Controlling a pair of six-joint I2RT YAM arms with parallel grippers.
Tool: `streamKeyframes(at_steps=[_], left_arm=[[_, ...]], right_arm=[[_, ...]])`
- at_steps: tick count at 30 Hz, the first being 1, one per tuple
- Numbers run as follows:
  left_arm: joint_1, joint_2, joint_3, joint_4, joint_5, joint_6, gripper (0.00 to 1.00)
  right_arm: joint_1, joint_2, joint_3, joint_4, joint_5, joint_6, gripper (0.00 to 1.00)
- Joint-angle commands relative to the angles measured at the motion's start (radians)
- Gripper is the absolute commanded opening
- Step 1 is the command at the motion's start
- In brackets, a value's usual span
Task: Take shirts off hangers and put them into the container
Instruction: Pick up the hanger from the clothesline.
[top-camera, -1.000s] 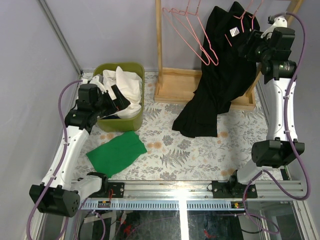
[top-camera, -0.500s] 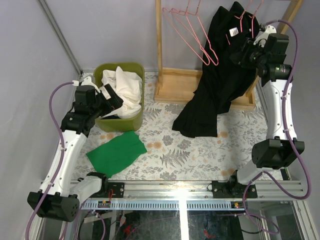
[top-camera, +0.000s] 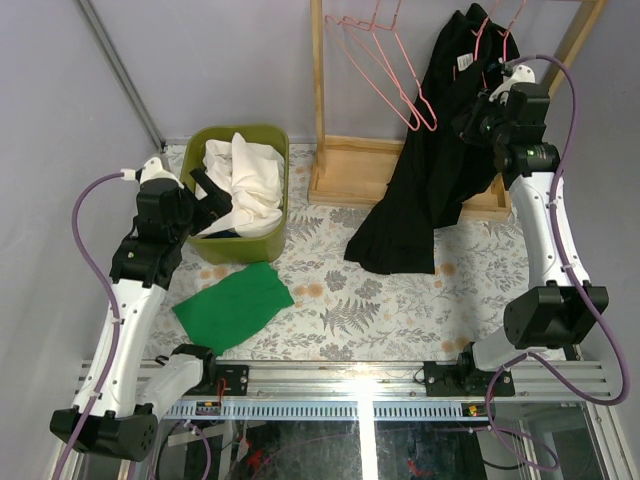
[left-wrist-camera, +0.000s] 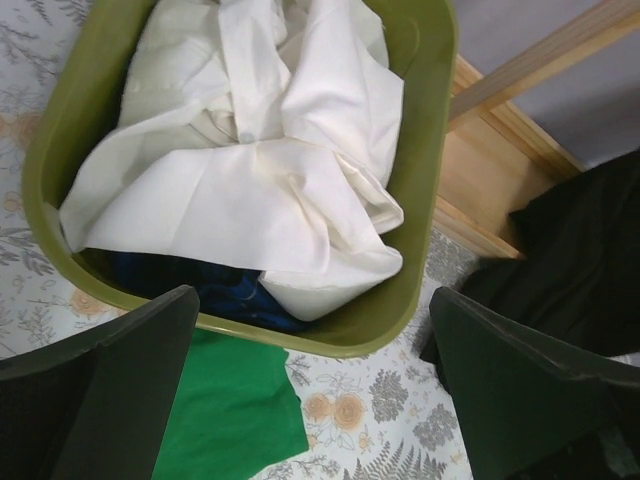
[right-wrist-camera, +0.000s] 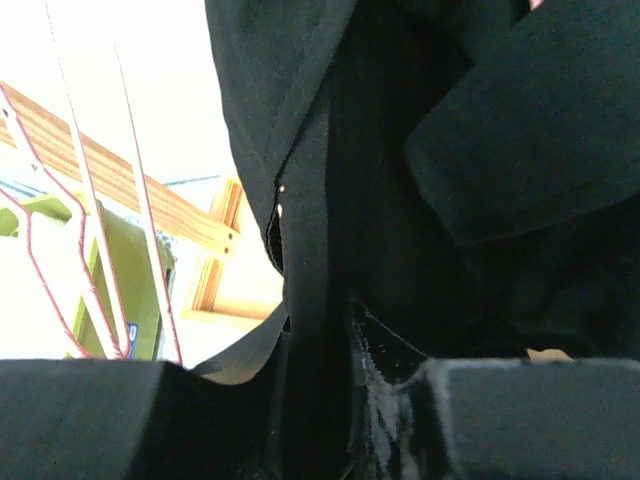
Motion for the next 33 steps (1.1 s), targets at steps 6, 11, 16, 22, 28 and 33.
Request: streamKeyframes(at_steps=[6,11,16,22,28,33], left_arm=[[-0.004,-0.009,-0.023,0.069,0.115,0.009,1.00],[-0.004,-0.014,-0.026,0.087,0.159,0.010,1.00],[-0.003,-0.018,-0.026,0.096,0.186,0.024,1.00],[-0.005,-0.018,-0.023,0.098,0.191,0.043,1.00],[-0.004,-0.011,-0.019,0.101,0.198,0.049,1.00],[-0.004,-0.017,-0.021,0.115,0.226,0.061,1.00]], right_arm=[[0.007,-0.090,-0.045,0.177,0.080,0.030,0.03],[0.006,-0.132,-0.103,0.277,0.048,0.064,0.00],[0.007,-0.138,-0.097,0.309,-0.017,0.092,0.00],[0.007,-0.157,-0.054,0.292,-0.068,0.027,0.00],[0.007,-0.185,-0.034,0.218,-0.059,-0.047,0.00],[0.007,-0.232,-0.084,0.209,-0.097,-0.050,0.00]])
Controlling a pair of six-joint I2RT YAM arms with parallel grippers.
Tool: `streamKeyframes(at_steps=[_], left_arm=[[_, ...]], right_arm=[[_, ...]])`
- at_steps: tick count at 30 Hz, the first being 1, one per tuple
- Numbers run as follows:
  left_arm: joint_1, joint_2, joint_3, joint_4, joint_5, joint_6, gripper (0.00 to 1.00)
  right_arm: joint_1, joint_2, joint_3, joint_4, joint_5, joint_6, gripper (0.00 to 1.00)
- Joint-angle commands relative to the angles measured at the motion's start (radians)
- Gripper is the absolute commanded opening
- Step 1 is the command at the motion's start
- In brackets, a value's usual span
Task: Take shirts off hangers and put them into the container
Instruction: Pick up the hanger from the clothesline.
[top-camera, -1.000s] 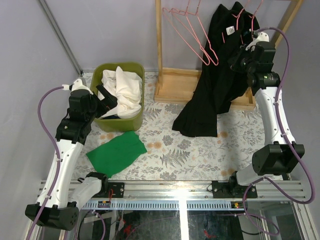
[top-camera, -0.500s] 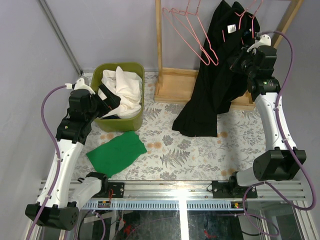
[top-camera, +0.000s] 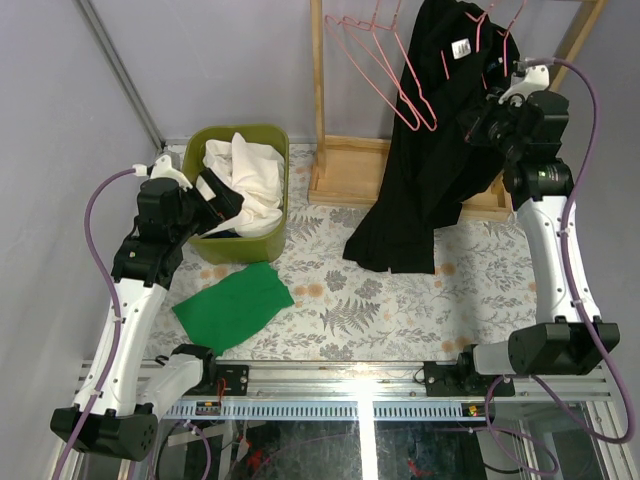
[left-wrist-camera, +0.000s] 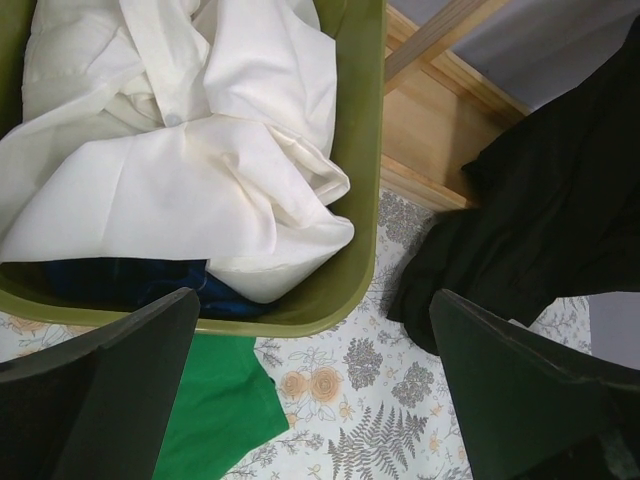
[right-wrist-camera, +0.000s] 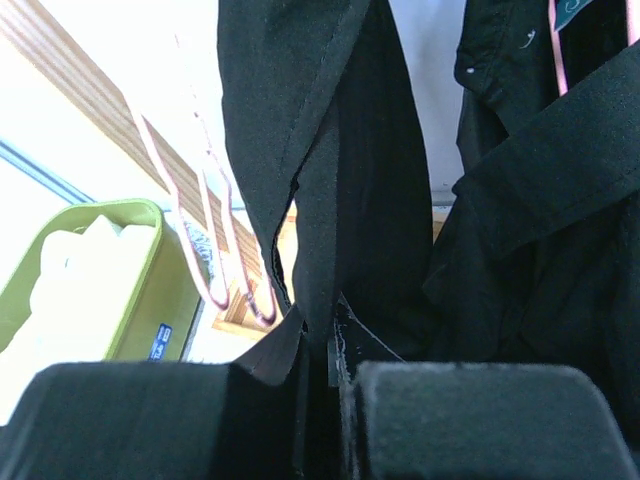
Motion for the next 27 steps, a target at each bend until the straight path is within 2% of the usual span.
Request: streamKeyframes(at_steps=[1,8,14,16,19,21,24,27], left_arm=[[-0.004,-0.013,-0.005,0.079,0.041,0.031,1.00],[-0.004,-0.003,-0.005,0.090,0.082,0.018,1.00],[-0.004,0.030,-0.008,0.088,0.136,0.018,1.00],[-0.005,0.037,-0.010,0.086,0.151,0.019,1.00],[-0.005,0.046,-0.012,0.086,0.178,0.013,1.00],[-0.004,0.055,-0.003,0.086,0.224,0.017,1.00],[-0.005,0.071,-0.001,0.090,0.238,0.010,1.00],[-0.005,0.098,0.002,0.094,0.271,0.005,1.00]], right_arm=[[0.005,-0.093,-0.004,0.088,-0.051,-0.026,0.00],[0.005,-0.195,-0.100,0.060,-0.018,-0.005,0.00],[0.005,-0.323,-0.282,-0.030,0.043,0.017,0.00],[0.005,-0.369,-0.341,-0.081,-0.004,0.012,0.00],[0.005,-0.428,-0.409,-0.212,-0.205,-0.050,0.00],[0.005,-0.489,-0.459,-0.296,-0.271,-0.075,0.00],[0.005,-0.600,-0.577,-0.274,-0.209,-0.047,0.00],[0.005,-0.641,-0.609,-0.297,-0.036,-0.036,0.00]])
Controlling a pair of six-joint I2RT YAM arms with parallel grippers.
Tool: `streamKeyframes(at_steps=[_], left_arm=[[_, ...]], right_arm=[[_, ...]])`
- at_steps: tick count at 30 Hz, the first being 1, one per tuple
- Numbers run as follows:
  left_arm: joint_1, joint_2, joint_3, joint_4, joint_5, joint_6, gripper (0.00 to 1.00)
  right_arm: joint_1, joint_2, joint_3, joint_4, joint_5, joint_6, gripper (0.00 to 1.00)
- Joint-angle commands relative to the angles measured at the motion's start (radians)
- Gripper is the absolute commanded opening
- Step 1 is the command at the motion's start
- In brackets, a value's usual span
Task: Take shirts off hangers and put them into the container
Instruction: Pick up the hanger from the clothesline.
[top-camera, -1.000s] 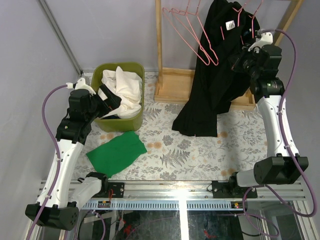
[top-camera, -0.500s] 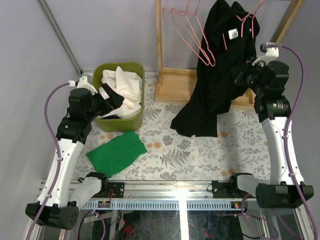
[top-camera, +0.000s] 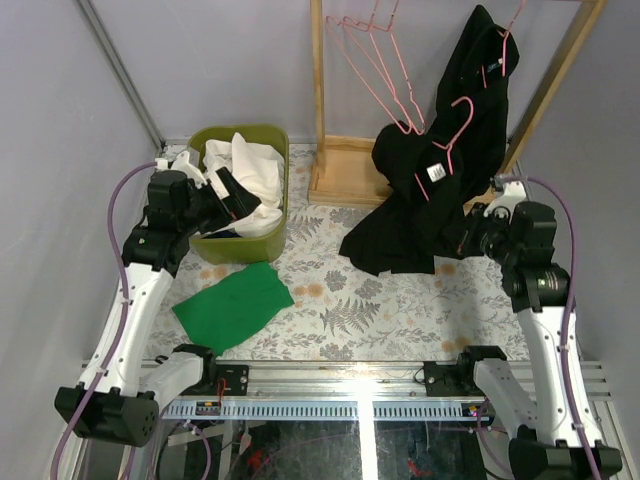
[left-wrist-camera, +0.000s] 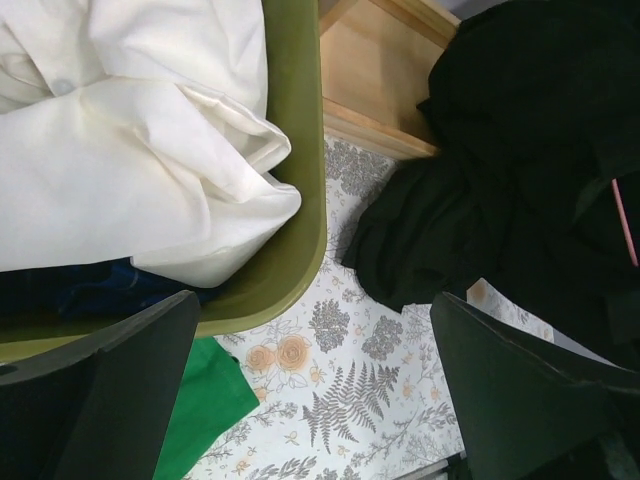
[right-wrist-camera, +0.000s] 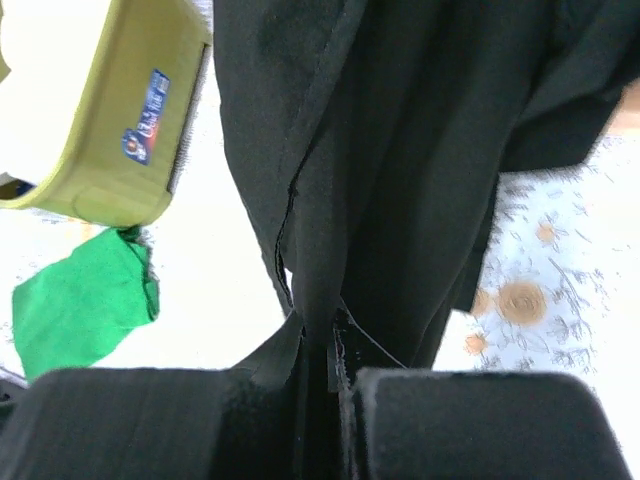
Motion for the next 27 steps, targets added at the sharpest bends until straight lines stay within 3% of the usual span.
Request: streamKeyframes(at_steps=[1,7,14,27], left_arm=[[-0.006,0.036,0.005,0.054,0.092,-0.008,1.00],[-0.008,0.058,-0.006,0.061,0.122,0.001,1.00],[-0.014,0.078,-0.006,0.072,0.129,0.003,1.00],[-0.057,0.105,-0.001,0.080,0.118,-0.003,1.00]], right_arm=[[0.004,-0.059,-0.010,-0.042,0.144,0.001,0.00],[0.004,0.005,0.039,-0.177,0.031,-0.088,0.00],[0.005,-0.088,-0.013,-0.105,-0.074,-0.112,0.00],[0.004,0.004,0.067,-0.302,-0.030,-0.127,0.00]])
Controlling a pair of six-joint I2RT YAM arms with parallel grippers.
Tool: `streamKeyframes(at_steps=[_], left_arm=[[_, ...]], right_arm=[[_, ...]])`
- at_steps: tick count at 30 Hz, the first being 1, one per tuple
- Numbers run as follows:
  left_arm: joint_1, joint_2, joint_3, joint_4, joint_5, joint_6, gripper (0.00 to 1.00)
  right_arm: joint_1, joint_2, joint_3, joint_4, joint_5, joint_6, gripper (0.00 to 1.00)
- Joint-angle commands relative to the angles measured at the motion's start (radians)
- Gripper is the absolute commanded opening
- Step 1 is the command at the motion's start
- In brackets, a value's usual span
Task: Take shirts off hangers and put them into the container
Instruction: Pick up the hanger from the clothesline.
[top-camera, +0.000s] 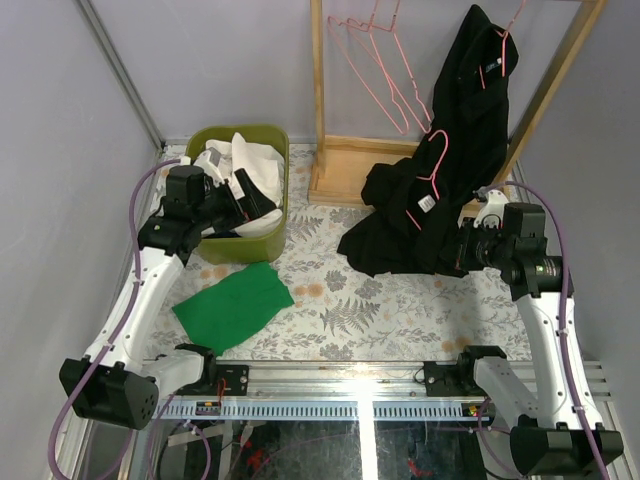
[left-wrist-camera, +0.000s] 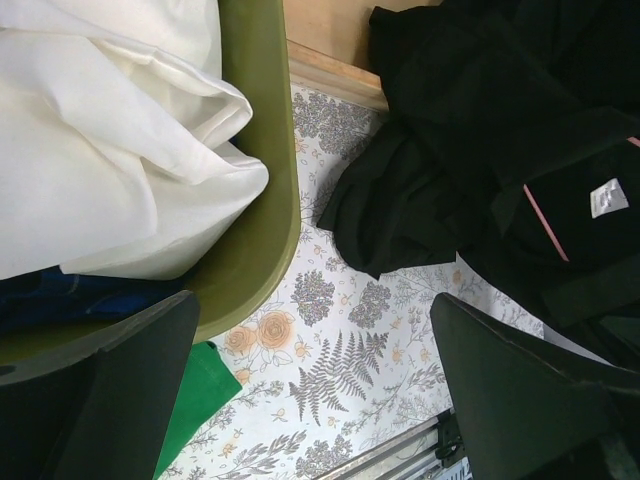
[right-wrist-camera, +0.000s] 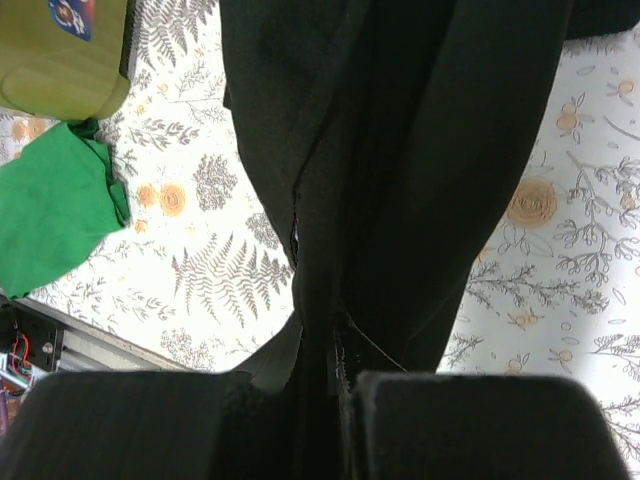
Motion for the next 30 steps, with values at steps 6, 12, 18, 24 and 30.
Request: streamKeyframes(at_steps=[6,12,18,24,30], left_arm=[[-0.016,-0.002,0.002,0.053,0.024,0.001,1.00],[-0.028,0.003,0.014,0.050,0.025,0.001,1.00],[-0.052,0.002,0.020,0.059,0.035,0.003,1.00],[-0.094,-0.059,-0.028,0.263,0.168,-0.009,1.00],[-0.180,-0.106,0.002,0.323,0.168,0.033,1.00]], right_arm=[[0.003,-0.040,0.071,-0.140,0.008,0.002,0.00],[0.003,0.038,0.048,-0.213,-0.177,-0.007,0.00],[0.009,0.000,0.003,-0.108,-0.344,-0.055,0.00],[0.034,-0.048,-0.027,0.013,-0.535,-0.034,0.00],[0.035,-0.097,-0.030,0.080,-0.783,-0.088,0.00]])
